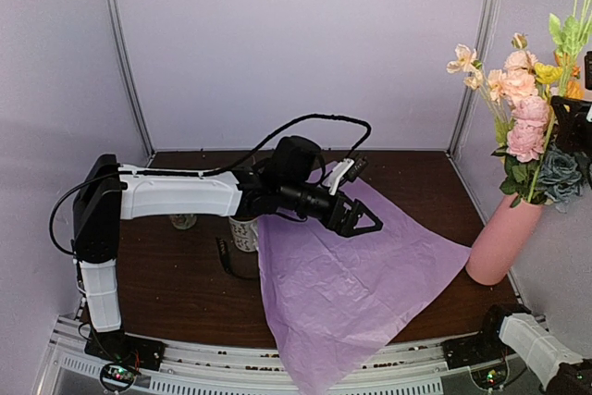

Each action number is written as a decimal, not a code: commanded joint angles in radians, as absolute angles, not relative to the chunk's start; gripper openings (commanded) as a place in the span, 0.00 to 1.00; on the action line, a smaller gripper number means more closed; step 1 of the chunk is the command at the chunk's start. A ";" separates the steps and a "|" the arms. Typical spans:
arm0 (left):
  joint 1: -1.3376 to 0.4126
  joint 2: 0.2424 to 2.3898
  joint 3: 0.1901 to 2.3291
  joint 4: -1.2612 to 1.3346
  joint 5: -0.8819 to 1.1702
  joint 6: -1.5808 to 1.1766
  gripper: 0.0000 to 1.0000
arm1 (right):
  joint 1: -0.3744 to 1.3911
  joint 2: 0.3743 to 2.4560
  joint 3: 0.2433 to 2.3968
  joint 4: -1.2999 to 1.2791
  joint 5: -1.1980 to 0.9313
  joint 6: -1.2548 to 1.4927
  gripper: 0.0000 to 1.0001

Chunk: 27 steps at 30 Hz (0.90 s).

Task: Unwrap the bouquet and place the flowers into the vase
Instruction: Place the fake flower in the vase.

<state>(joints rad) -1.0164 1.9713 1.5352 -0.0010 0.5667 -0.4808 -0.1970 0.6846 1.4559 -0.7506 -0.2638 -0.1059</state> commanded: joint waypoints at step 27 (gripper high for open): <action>-1.028 1.982 1.522 0.024 0.604 -0.462 0.98 | -0.262 0.692 1.334 -0.824 -0.134 -0.049 0.06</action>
